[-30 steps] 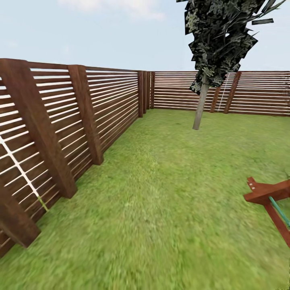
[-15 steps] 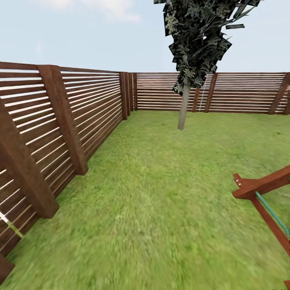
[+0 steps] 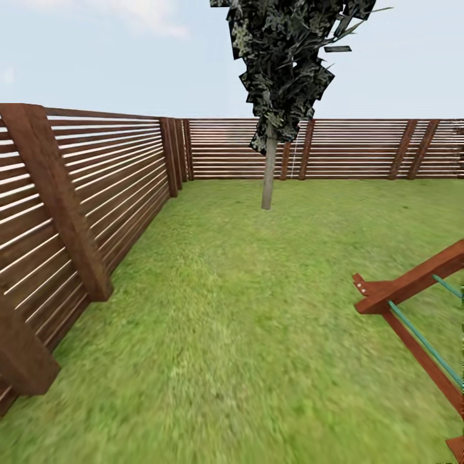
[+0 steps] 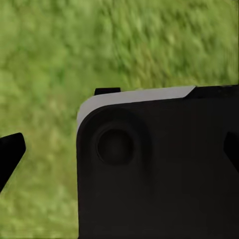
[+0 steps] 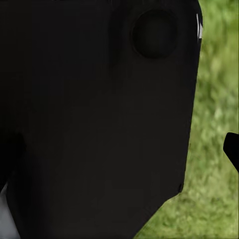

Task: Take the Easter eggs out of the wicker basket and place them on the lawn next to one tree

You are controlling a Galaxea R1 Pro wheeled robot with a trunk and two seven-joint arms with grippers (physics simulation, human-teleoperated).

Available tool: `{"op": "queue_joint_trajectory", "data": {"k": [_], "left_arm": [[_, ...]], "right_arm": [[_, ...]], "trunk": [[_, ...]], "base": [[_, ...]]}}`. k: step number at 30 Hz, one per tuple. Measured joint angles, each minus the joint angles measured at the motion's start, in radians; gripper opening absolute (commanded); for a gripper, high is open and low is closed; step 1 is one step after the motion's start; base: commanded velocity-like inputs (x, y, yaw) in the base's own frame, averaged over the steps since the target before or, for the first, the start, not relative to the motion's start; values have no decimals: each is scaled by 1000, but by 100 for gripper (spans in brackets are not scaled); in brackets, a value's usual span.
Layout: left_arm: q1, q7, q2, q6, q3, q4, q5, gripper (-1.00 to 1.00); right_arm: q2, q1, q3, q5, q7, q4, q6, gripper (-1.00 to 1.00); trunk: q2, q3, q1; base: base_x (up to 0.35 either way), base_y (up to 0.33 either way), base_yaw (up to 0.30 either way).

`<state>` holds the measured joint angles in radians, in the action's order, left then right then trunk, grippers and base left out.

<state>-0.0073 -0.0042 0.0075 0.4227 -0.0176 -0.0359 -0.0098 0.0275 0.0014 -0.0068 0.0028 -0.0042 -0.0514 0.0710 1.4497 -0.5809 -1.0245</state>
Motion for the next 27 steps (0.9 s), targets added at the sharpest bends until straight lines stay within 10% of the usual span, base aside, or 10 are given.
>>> {"op": "queue_joint_trajectory", "data": {"k": [27], "left_arm": [[0,0,0,1,0,0,0,100]], "right_arm": [[0,0,0,0,0,0,-1,100]], "trunk": [[0,9,0]], "base": [[281,201,-138]]}}
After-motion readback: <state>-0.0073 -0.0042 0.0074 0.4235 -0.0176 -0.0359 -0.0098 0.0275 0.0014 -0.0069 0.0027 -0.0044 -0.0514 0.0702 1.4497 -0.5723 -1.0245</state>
